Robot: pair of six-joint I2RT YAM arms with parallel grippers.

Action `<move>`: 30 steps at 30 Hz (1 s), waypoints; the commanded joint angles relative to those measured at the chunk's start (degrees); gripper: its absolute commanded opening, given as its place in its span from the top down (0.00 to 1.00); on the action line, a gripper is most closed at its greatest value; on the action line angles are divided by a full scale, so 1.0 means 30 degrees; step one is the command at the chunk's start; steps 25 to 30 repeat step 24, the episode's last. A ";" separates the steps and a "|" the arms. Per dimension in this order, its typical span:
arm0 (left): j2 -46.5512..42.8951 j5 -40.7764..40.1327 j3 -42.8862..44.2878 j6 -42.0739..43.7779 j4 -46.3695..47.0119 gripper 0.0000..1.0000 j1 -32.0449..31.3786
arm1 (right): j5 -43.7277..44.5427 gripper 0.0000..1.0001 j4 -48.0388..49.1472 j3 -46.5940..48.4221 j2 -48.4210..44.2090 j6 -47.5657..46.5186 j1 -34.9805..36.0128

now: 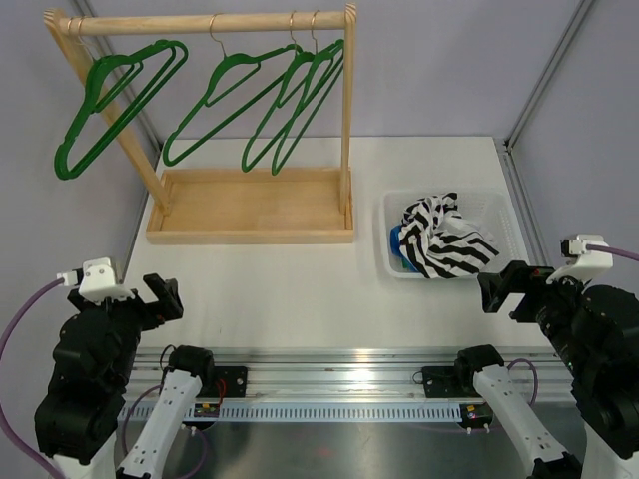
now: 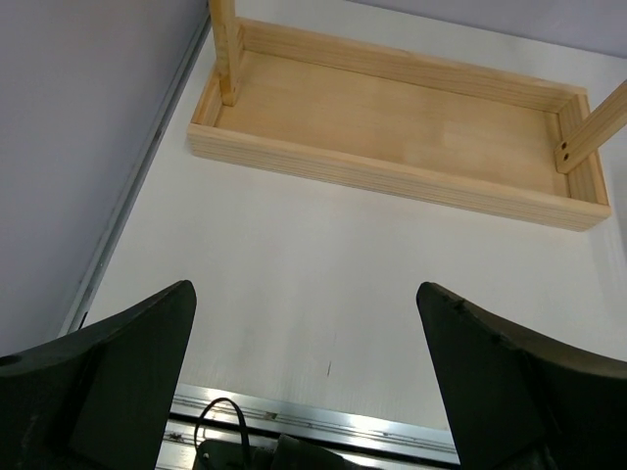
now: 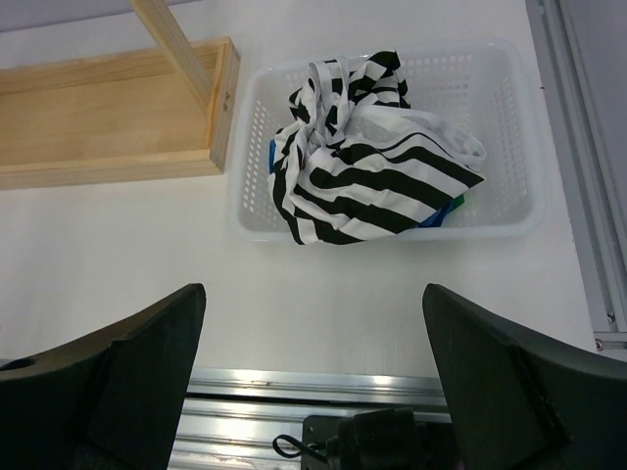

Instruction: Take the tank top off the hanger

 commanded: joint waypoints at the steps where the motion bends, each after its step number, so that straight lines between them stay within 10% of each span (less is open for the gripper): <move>1: -0.1205 0.1175 0.0563 0.0355 -0.0151 0.01 0.0051 | 0.0430 0.00 -0.0177 -0.0417 -0.0804 -0.0550 -0.0048; 30: -0.2585 0.1176 0.0330 0.0532 0.0112 0.01 0.0051 | 0.0137 0.00 0.0614 -0.1591 -0.1685 -0.0521 0.0068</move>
